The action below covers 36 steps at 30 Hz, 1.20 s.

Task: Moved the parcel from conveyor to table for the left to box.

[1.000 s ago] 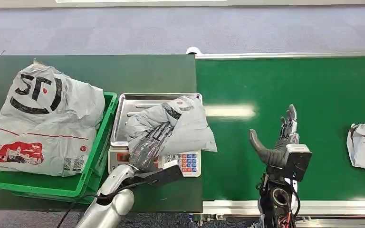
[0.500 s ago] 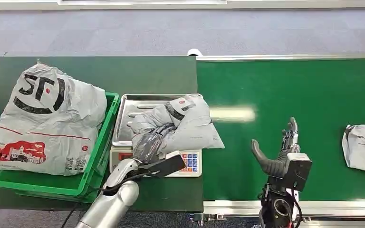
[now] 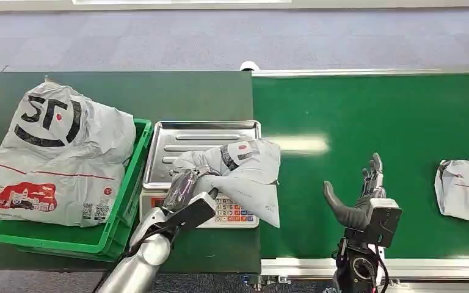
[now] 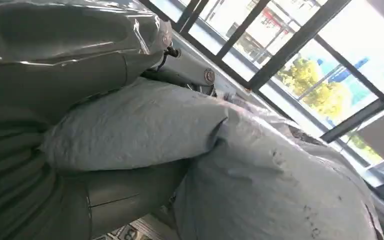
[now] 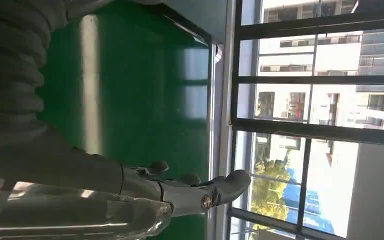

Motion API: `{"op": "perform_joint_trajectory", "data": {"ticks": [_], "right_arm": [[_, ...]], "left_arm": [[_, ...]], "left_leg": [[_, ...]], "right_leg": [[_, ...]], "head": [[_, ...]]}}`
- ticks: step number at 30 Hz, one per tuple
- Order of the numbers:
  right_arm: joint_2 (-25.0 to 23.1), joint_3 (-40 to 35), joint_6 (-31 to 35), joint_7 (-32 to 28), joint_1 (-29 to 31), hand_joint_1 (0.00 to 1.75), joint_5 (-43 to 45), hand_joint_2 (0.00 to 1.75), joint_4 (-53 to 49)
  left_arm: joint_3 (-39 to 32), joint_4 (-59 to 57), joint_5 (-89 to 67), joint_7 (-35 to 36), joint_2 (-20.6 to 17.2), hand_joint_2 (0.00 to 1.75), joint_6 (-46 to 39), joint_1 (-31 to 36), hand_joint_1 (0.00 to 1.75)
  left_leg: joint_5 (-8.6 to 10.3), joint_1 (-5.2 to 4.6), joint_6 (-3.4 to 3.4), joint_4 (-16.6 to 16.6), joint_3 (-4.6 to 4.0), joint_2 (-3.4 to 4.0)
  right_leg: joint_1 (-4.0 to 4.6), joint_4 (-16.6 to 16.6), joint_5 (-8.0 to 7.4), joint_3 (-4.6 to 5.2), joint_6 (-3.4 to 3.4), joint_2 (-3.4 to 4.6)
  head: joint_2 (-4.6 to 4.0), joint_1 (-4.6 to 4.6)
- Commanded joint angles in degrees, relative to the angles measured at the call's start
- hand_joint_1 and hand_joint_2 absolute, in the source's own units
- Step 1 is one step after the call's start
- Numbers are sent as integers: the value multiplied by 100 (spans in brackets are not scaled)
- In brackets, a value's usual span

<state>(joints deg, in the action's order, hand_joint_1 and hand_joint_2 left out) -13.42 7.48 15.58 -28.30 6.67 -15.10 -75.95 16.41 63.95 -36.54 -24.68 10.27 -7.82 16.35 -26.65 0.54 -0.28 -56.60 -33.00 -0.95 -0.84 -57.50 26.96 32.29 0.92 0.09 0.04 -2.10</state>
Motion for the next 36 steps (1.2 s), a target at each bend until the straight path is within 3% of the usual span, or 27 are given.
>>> {"op": "perform_joint_trajectory", "data": {"ticks": [1,8,13,19,21,23,27,33,36], "right_arm": [[55,-1,-23,-52,216,0,42,175,491],[68,-45,2,-117,295,0,94,175,641],[59,-88,6,-170,374,0,160,175,777],[35,-126,37,-217,308,0,207,175,759],[43,-126,34,-217,308,0,210,175,757],[51,-109,56,-211,313,0,242,175,751],[57,-111,56,-210,309,0,247,175,748],[70,-184,132,-204,212,0,319,175,684],[64,-203,157,-203,184,0,328,175,668]], "left_arm": [[-126,384,644,-419,-95,175,-81,-318,175],[-477,884,1271,-793,-114,175,-479,-456,175],[-705,1403,1421,-1329,-165,175,-1220,-543,175],[-1202,2044,1443,-1532,-341,175,-2345,-529,175],[-1233,2073,1446,-1527,-399,175,-2347,-512,175],[-1377,2170,1297,-1532,-458,175,-3101,-466,175],[-1417,2183,1321,-1532,-510,175,-3106,-449,175],[-3379,3260,-406,-1532,323,175,-3218,-338,175],[-3778,3271,-851,-1532,465,175,-3218,-291,175]], "left_leg": [[-2,1,1,6,8,23],[-2,3,-1,3,-6,23],[-3,4,1,3,-11,33],[-3,6,-1,2,-19,29],[-3,5,-2,2,-23,30],[-3,5,-1,2,-23,28],[-2,5,0,4,-21,33],[-7,10,1,-6,-30,40],[-6,8,-1,-2,-29,46]], "right_leg": [[3,9,-5,-4,-4,14],[5,4,-4,14,-5,18],[7,7,-6,19,-5,25],[9,4,-4,28,-7,23],[9,2,-4,30,-8,24],[9,2,-4,32,-6,23],[10,5,-5,30,-7,24],[14,1,-4,38,-6,29],[13,0,-3,39,-8,29]], "head": [[0,0],[0,0],[0,0],[0,2],[0,0],[0,0],[0,0],[0,0],[0,0]]}}
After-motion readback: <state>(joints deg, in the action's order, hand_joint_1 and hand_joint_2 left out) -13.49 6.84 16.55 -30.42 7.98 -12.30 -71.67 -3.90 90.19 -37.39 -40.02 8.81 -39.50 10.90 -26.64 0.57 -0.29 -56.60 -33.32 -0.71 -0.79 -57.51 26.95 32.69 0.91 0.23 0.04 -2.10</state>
